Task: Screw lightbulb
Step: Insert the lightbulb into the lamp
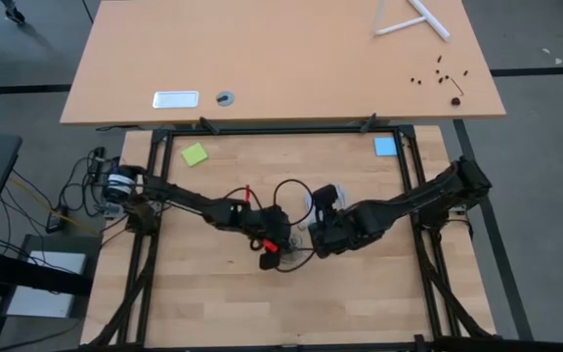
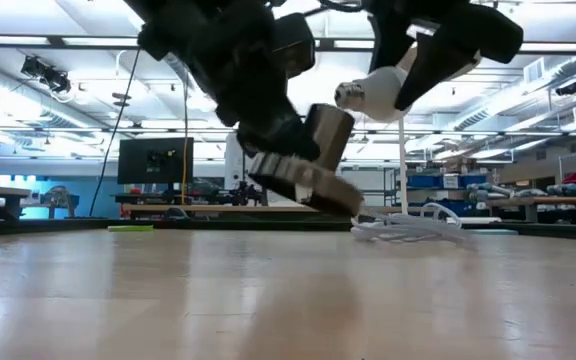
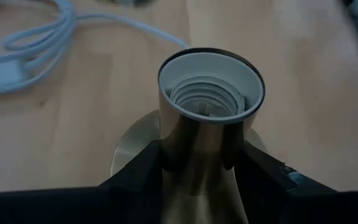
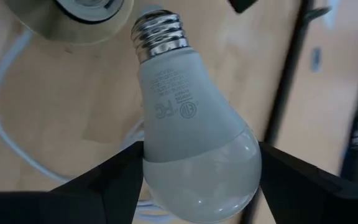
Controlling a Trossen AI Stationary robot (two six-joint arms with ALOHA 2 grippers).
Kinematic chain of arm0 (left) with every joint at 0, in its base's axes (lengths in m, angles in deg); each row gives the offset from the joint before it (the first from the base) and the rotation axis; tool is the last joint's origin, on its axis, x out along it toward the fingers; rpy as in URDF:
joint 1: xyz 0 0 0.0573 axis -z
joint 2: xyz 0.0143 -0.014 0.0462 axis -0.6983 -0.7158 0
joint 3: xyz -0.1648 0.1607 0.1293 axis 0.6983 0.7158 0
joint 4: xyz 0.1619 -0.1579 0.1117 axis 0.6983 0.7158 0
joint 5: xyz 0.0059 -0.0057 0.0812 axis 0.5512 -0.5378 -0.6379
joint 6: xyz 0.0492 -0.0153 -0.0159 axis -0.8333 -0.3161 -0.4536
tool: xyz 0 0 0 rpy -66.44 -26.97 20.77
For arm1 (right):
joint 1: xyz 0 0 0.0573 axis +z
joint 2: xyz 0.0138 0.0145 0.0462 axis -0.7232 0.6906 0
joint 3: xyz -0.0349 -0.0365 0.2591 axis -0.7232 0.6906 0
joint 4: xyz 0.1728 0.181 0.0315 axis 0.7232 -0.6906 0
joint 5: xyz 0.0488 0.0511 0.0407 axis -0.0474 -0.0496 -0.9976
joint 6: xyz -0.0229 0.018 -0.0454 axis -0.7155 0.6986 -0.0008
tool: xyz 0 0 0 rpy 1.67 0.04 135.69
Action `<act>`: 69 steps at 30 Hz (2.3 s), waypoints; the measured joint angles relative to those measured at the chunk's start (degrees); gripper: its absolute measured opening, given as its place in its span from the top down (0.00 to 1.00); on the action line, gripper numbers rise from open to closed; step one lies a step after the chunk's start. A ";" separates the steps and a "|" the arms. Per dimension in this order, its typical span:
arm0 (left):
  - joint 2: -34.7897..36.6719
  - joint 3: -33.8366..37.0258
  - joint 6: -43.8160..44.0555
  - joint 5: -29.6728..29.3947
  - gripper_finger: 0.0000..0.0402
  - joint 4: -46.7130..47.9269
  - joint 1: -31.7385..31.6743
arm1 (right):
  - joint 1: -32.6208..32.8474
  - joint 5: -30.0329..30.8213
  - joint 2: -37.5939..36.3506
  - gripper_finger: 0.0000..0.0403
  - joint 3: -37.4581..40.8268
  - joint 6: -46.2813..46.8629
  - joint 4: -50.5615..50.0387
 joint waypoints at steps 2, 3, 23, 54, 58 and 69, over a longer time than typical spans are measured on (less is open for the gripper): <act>0.06 0.00 1.61 3.72 0.60 -1.43 -0.96 | 1.11 2.76 0.00 0.28 0.00 -2.37 0.33; 0.10 0.00 2.44 5.49 0.60 -1.66 -1.50 | 1.74 4.20 0.00 0.28 0.00 -3.80 0.36; 0.11 0.01 12.81 32.41 0.60 -16.47 -6.78 | 9.75 22.49 0.04 0.28 -0.04 -34.22 7.66; 0.15 0.31 9.39 35.07 0.60 -12.89 -7.52 | 12.61 15.19 0.04 0.28 -0.07 -37.65 12.73; 0.15 0.34 9.37 35.28 0.60 -13.10 -7.47 | 12.26 14.03 0.03 0.28 -0.04 -38.64 13.95; 0.09 0.42 8.93 34.45 0.60 -13.83 -7.43 | 11.44 11.24 -0.09 0.28 -0.04 -33.14 13.94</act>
